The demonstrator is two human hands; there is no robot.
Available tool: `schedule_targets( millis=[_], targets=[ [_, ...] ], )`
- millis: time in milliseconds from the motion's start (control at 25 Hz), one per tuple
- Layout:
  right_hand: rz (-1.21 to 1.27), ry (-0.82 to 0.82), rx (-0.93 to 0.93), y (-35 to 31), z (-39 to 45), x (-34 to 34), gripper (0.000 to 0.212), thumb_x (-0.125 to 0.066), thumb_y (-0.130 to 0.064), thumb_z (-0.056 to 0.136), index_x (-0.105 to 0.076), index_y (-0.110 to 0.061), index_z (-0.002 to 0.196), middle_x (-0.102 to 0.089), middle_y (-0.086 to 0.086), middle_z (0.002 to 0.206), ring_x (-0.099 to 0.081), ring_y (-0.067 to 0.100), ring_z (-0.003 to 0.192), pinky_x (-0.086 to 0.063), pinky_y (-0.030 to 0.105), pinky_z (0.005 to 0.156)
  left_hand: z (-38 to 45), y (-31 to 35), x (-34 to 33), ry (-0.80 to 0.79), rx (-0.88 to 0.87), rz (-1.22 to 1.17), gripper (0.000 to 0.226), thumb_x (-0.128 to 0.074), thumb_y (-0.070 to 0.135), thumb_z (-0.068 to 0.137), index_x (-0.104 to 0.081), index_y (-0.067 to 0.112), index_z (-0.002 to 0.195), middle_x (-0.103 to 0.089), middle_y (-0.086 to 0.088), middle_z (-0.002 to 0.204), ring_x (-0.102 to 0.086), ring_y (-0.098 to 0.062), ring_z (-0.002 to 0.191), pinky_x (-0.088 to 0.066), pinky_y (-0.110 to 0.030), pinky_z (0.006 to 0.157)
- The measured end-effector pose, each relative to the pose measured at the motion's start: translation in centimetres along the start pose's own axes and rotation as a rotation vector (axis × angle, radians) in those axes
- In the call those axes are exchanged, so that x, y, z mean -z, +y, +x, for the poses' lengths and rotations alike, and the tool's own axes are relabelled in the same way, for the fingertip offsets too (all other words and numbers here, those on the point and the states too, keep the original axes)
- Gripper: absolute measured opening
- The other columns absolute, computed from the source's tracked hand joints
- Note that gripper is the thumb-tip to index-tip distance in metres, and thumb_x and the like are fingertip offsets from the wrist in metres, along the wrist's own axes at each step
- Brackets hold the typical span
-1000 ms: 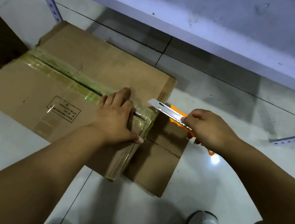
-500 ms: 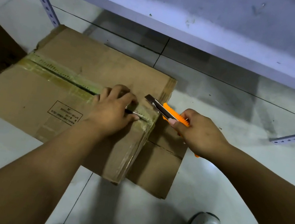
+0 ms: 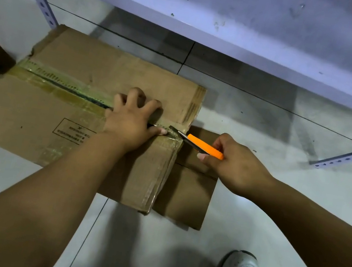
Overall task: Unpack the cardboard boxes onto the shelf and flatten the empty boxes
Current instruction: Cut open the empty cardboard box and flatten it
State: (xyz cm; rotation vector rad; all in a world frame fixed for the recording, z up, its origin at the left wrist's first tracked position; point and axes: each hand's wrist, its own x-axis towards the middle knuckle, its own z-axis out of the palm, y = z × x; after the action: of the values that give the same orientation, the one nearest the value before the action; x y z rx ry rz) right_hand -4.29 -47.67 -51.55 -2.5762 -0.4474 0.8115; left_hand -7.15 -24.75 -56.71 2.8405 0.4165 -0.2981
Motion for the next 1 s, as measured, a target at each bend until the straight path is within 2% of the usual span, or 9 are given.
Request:
schedule_targets(
  millis=[240,360,440,560,640,760,920,1000],
  targets=[
    [-0.085,0.021,-0.010,0.6,-0.5,0.1,0.033,-0.059,-0.050,0.089,-0.045,-0.023,0.102,-0.057,-0.002,0.089,-0.054,0.015,0.077,-0.042,0.031,0.064,-0.3,0.9,-0.3,0.026,-0.030,0.117,0.047,-0.036,0.059,0.093,-0.031,0.035,0.134,-0.022,-0.011,0.140,-0.027,-0.040,0.120,-0.040,-0.055,0.094],
    [-0.258,0.022,0.011,0.9,-0.6,-0.1,0.040,-0.054,-0.052,0.091,-0.047,-0.025,0.119,-0.053,0.002,0.112,-0.055,0.021,0.094,-0.041,0.029,0.073,-0.8,1.0,-0.5,0.056,-0.100,0.167,0.043,-0.035,0.047,0.098,-0.029,0.030,0.137,-0.023,-0.013,0.143,-0.028,-0.042,0.122,-0.038,-0.057,0.097],
    [-0.345,0.010,0.020,1.1,-0.7,-0.2,0.047,-0.048,-0.054,0.093,-0.045,-0.024,0.130,-0.046,0.006,0.121,-0.054,0.026,0.102,-0.040,0.031,0.081,-0.9,0.8,-1.1,0.122,-0.173,0.293,0.044,-0.037,0.040,0.099,-0.029,0.027,0.140,-0.028,-0.013,0.145,-0.032,-0.042,0.123,-0.034,-0.057,0.096],
    [-0.339,-0.006,0.027,1.2,-0.9,-0.4,0.047,-0.042,-0.054,0.096,-0.045,-0.022,0.131,-0.043,0.008,0.121,-0.053,0.027,0.104,-0.040,0.032,0.083,-0.8,0.5,-2.0,0.291,-0.332,0.401,0.044,-0.044,0.028,0.093,-0.047,0.015,0.135,-0.051,-0.018,0.132,-0.050,-0.043,0.109,-0.040,-0.054,0.085],
    [-0.333,-0.034,0.037,1.2,-0.9,-0.5,0.046,-0.041,-0.052,0.097,-0.045,-0.021,0.131,-0.044,0.008,0.120,-0.052,0.027,0.104,-0.038,0.030,0.081,-0.6,0.7,-2.3,0.345,-0.437,0.371,0.051,-0.036,0.027,0.085,-0.059,0.004,0.124,-0.061,-0.022,0.120,-0.060,-0.043,0.100,-0.047,-0.052,0.080],
    [-0.339,-0.072,0.055,1.0,-0.8,-0.6,0.044,-0.042,-0.050,0.098,-0.044,-0.018,0.127,-0.052,0.008,0.118,-0.051,0.024,0.099,-0.035,0.029,0.077,0.0,1.1,-2.8,0.318,-0.509,0.326,0.059,-0.033,0.029,0.078,-0.063,-0.006,0.116,-0.063,-0.027,0.118,-0.061,-0.048,0.104,-0.050,-0.056,0.082],
    [-0.319,-0.093,0.057,0.7,-0.3,-0.8,0.042,-0.044,-0.051,0.097,-0.044,-0.015,0.119,-0.060,0.007,0.106,-0.051,0.021,0.087,-0.039,0.031,0.071,0.3,0.5,-3.3,0.302,-0.543,0.277,0.052,-0.041,0.023,0.078,-0.064,-0.007,0.114,-0.063,-0.027,0.118,-0.060,-0.052,0.103,-0.049,-0.060,0.081],
    [-0.307,-0.090,0.059,0.3,-0.2,-1.0,0.043,-0.045,-0.051,0.096,-0.045,-0.015,0.119,-0.058,0.006,0.103,-0.049,0.020,0.084,-0.038,0.031,0.070,0.4,0.3,-3.4,0.358,-0.558,0.257,0.050,-0.036,0.018,0.080,-0.065,-0.006,0.112,-0.064,-0.026,0.115,-0.061,-0.052,0.100,-0.050,-0.061,0.078]
  ],
)
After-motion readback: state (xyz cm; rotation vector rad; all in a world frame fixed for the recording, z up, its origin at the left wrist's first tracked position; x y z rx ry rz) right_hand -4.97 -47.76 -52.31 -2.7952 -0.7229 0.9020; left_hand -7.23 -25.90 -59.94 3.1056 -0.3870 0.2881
